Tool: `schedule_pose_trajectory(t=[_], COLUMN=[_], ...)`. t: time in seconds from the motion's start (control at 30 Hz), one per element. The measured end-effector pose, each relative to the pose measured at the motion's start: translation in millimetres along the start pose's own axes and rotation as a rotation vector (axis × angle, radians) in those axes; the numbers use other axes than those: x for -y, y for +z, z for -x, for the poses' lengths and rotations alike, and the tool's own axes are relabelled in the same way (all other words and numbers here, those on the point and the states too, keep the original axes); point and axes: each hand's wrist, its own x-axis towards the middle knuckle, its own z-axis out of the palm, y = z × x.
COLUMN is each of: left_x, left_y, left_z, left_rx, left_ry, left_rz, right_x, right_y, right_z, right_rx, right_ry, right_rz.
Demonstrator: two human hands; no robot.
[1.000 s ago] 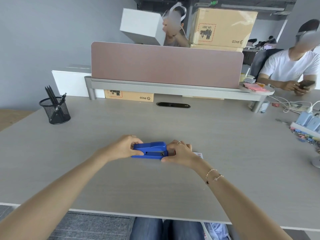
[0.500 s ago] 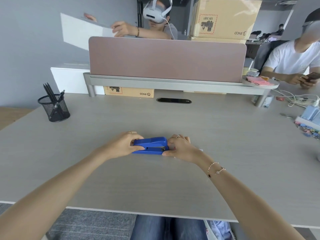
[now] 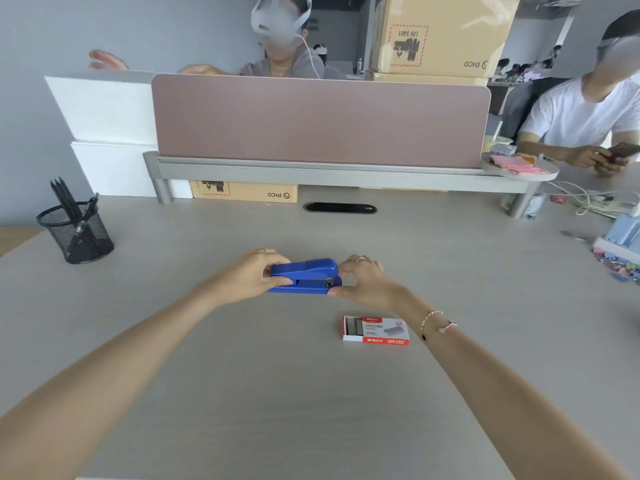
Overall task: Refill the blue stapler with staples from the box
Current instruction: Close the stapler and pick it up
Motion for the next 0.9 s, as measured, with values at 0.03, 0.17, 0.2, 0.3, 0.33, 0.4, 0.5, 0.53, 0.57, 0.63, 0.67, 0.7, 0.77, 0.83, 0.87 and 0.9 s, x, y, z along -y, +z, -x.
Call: schedule_pose_trajectory(t=[0.03, 0.17, 0.2, 0.3, 0.33, 0.4, 0.5, 0.53, 0.57, 0.63, 0.67, 0.7, 0.77, 0.83, 0.87, 0.9], left_x=[0.5, 7.8, 11.1, 20.8, 23.8, 31.0, 42.6, 45.9, 48.7, 52.8, 54.8, 56.7, 60.2, 64.4, 66.5, 68.1], left_y=[-0.9, -3.5, -3.8, -3.9, -3.7, -3.2, -3.3, -3.7, -3.9, -4.3, -4.8, -5.6, -6.9, -6.9, -6.1, -5.4], left_z=[-4.9, -25.9, -31.5, -47.9, -53.4, -64.3, -80.6, -86.5, -92.0, -102.8, -108.2, -113.4, -124.7, -136.4, -141.7, -146.8], left_rx=[-0.007, -0.014, -0.007, 0.000, -0.005, -0.021, -0.039, -0.042, -0.045, -0.046, -0.041, -0.037, -0.038, -0.059, -0.070, -0.075], left_ry=[0.005, -0.001, -0.003, 0.006, 0.012, 0.018, 0.017, 0.015, 0.014, 0.020, 0.022, 0.023, 0.026, 0.028, 0.025, 0.021], left_rz=[-0.010, -0.029, -0.032, -0.036, -0.033, -0.031, -0.038, -0.034, -0.034, -0.048, -0.052, -0.052, -0.048, -0.050, -0.052, -0.054], right_x=[-2.0, -11.4, -14.1, -20.5, -22.2, -26.1, -33.4, -36.0, -38.3, -43.1, -45.8, -48.4, -53.8, -60.0, -63.5, -66.6], right_y=[-1.8, -6.7, -7.0, -7.6, -8.0, -10.1, -12.7, -13.5, -13.9, -15.0, -15.5, -16.2, -17.5, -18.8, -19.1, -19.3], right_z=[-4.2, -24.2, -29.8, -45.9, -50.8, -60.8, -77.1, -83.2, -89.5, -101.4, -107.2, -113.1, -124.3, -136.1, -141.5, -146.8], right_rx=[-0.004, -0.001, 0.002, 0.000, 0.001, 0.005, 0.007, 0.006, 0.006, 0.017, 0.025, 0.030, 0.033, 0.029, 0.027, 0.024], right_ry=[0.006, 0.013, 0.012, 0.014, 0.019, 0.025, 0.018, 0.020, 0.022, 0.034, 0.042, 0.048, 0.055, 0.062, 0.070, 0.078], right_rz=[0.001, 0.002, 0.003, 0.013, 0.015, 0.018, 0.026, 0.028, 0.031, 0.024, 0.009, -0.006, -0.015, -0.024, -0.037, -0.055])
